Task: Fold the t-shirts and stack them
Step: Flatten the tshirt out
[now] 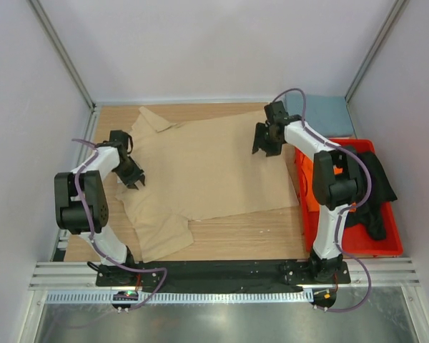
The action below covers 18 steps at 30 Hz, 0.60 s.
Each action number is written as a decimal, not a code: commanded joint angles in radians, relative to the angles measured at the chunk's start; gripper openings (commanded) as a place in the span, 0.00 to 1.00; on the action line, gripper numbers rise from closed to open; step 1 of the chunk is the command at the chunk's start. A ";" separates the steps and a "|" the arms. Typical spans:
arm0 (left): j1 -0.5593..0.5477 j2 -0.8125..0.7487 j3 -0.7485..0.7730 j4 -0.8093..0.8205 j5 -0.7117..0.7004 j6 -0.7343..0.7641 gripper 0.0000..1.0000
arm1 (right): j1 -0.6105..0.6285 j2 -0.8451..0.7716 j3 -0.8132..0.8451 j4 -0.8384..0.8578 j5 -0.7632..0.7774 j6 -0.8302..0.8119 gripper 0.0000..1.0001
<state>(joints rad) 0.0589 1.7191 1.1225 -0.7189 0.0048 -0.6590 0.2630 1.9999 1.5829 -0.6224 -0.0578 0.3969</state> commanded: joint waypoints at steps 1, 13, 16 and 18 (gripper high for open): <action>0.025 -0.017 0.000 0.015 0.001 -0.022 0.29 | 0.021 -0.105 -0.089 -0.030 0.053 -0.035 0.60; 0.232 0.161 0.063 -0.019 -0.046 0.096 0.25 | 0.159 -0.161 -0.307 0.035 0.004 0.062 0.60; 0.249 0.165 0.130 -0.048 -0.097 0.131 0.25 | 0.194 -0.185 -0.319 0.059 -0.052 0.112 0.60; 0.249 0.157 0.175 -0.082 -0.117 0.159 0.28 | 0.196 -0.193 -0.308 0.058 -0.072 0.128 0.61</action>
<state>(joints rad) 0.2947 1.8660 1.2362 -0.7746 -0.0189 -0.5716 0.4519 1.8835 1.2633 -0.6102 -0.0757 0.4671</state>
